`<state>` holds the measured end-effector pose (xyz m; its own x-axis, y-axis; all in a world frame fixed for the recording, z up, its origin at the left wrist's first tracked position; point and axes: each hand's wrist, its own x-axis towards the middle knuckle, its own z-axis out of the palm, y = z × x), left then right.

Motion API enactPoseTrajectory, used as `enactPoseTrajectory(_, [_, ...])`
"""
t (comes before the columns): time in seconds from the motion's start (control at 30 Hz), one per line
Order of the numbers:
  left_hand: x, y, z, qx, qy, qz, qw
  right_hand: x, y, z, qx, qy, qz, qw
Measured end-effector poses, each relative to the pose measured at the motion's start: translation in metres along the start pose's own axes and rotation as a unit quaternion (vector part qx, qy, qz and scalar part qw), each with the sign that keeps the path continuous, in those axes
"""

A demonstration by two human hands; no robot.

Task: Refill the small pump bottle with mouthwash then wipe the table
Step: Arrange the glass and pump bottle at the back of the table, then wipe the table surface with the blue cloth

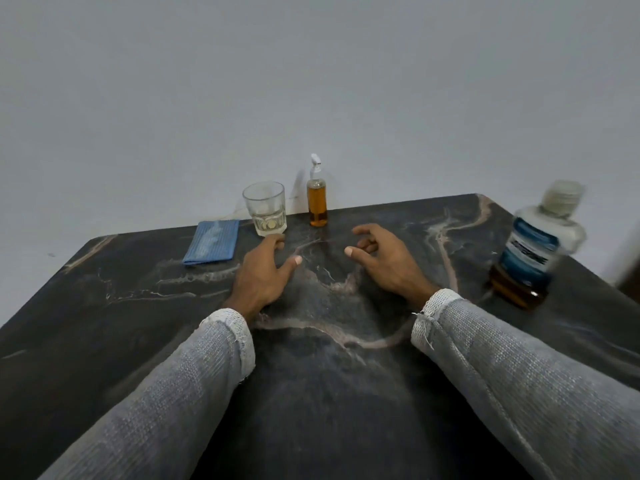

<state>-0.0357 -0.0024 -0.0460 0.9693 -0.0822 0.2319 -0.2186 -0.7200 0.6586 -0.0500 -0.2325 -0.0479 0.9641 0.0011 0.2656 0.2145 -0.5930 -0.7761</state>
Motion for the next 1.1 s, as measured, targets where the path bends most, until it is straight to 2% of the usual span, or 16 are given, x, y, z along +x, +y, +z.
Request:
enactPoseTrajectory(0.17, [-0.055,0.050,0.016,0.008,-0.042,0.032,0.999,-0.059,-0.004,-0.026,-0.027,0.057,-0.018,0.998])
enactPoseTrajectory(0.43, [-0.102,0.090,0.031,0.047,-0.063,0.054,0.995,-0.124,0.008,-0.083,-0.065,0.135,0.048,0.988])
enactPoseTrajectory(0.6, [-0.113,0.103,0.034,0.040,-0.064,0.054,0.996,-0.149,0.018,-0.111,-0.059,0.283,0.080,0.954])
enactPoseTrajectory(0.73, [-0.116,0.105,0.036,0.038,-0.065,0.054,0.996,-0.155,0.034,-0.125,-0.056,0.357,0.127,0.924])
enactPoseTrajectory(0.8, [-0.116,0.104,0.037,0.036,-0.061,0.055,0.996,-0.153,0.041,-0.128,-0.040,0.358,0.156,0.920])
enactPoseTrajectory(0.9, [-0.114,0.102,0.036,0.033,-0.055,0.054,0.996,-0.144,0.047,-0.130,-0.003,0.314,0.189,0.930])
enactPoseTrajectory(1.1, [-0.111,0.092,0.029,0.040,-0.049,0.052,0.997,-0.124,0.049,-0.125,0.034,0.281,0.153,0.947])
